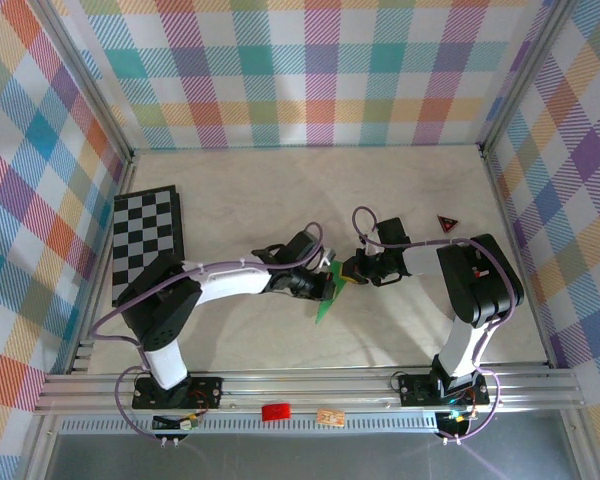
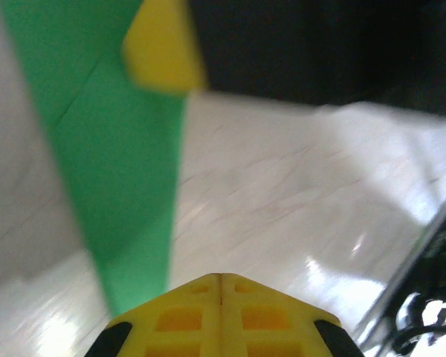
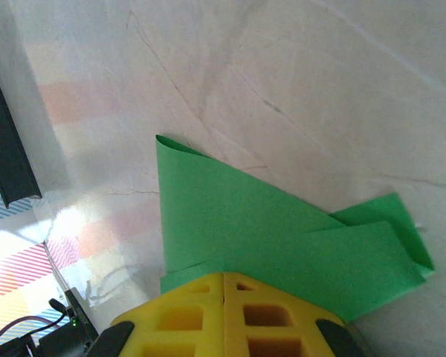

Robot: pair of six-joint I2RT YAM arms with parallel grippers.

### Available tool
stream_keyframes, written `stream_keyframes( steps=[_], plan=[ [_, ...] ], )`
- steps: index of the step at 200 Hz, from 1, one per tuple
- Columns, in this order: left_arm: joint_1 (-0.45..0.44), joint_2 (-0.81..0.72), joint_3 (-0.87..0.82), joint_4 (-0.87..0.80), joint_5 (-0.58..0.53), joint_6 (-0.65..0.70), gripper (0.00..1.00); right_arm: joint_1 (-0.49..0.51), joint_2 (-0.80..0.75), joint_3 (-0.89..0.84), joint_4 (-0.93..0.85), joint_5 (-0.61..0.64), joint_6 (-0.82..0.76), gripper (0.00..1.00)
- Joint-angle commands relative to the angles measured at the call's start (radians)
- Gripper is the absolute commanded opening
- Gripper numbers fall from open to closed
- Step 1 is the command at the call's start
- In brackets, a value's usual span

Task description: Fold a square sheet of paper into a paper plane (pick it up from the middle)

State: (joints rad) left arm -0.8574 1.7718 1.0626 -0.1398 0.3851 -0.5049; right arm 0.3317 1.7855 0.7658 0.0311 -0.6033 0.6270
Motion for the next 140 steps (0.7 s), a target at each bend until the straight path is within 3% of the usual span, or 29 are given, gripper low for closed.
stream_keyframes(
  steps=[1, 57, 140],
  plan=[
    [-0.019, 0.071, 0.06, 0.033, 0.056, -0.021, 0.04, -0.006, 0.055, -0.026, -0.077, 0.129, -0.017, 0.0],
    [-0.021, 0.172, 0.035, 0.005, 0.032, -0.018, 0.04, -0.006, 0.055, -0.037, -0.068, 0.134, -0.015, 0.0],
    [-0.028, 0.011, -0.201, -0.07, 0.031, 0.031, 0.04, -0.006, 0.069, -0.031, -0.066, 0.136, -0.018, 0.0]
  ],
)
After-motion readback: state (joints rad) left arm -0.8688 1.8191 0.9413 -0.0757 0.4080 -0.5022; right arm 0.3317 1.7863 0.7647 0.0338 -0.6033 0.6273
